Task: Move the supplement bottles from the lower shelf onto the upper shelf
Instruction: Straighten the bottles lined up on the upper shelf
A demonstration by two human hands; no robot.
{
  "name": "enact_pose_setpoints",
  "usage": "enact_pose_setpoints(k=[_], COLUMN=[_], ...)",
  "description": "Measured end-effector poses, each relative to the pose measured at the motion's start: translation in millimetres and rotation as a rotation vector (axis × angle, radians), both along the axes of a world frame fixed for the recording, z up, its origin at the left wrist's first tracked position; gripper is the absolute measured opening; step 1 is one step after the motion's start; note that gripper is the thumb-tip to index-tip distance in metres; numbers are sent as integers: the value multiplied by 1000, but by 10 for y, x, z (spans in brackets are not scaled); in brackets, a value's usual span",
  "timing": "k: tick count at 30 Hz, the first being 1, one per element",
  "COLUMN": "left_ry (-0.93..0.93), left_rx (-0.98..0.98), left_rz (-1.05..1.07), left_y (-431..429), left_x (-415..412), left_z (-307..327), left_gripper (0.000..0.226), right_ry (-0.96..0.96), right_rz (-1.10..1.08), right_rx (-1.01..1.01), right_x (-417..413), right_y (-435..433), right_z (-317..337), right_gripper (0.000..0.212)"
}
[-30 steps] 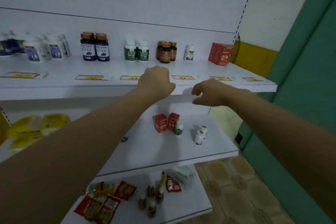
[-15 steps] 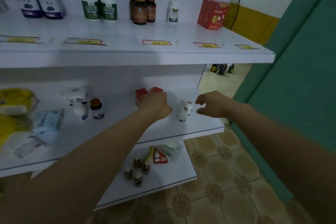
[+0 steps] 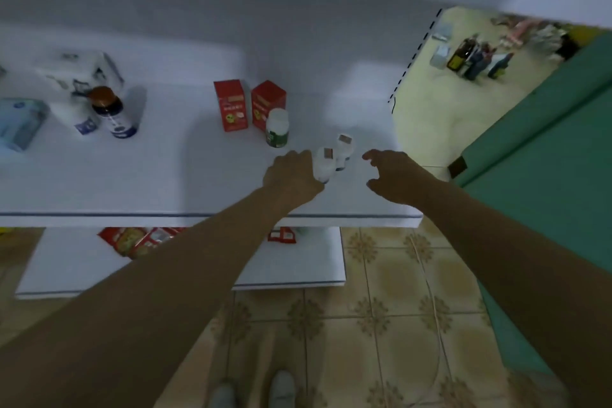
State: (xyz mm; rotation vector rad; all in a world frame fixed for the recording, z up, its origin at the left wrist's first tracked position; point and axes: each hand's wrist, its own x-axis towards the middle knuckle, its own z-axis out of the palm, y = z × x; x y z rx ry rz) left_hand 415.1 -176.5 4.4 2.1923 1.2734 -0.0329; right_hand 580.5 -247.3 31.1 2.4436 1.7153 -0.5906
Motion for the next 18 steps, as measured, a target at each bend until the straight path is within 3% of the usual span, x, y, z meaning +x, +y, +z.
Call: enact_pose_setpoints(k=[7, 13, 18], left_ry=[-104, -406, -547], left_rx=[8, -104, -189], left_rz=[95, 198, 271], left_y=[304, 277, 251], left_x=[550, 679, 608], left_z=[-503, -803, -864], left_gripper=[75, 46, 47], right_ry=[67, 205, 337], right_rz=[31, 20, -104], right_rx=[113, 256, 351], right_x=[335, 273, 225], right_y=[547, 733, 537], right_z=[-420, -748, -882], right_gripper=[72, 54, 51])
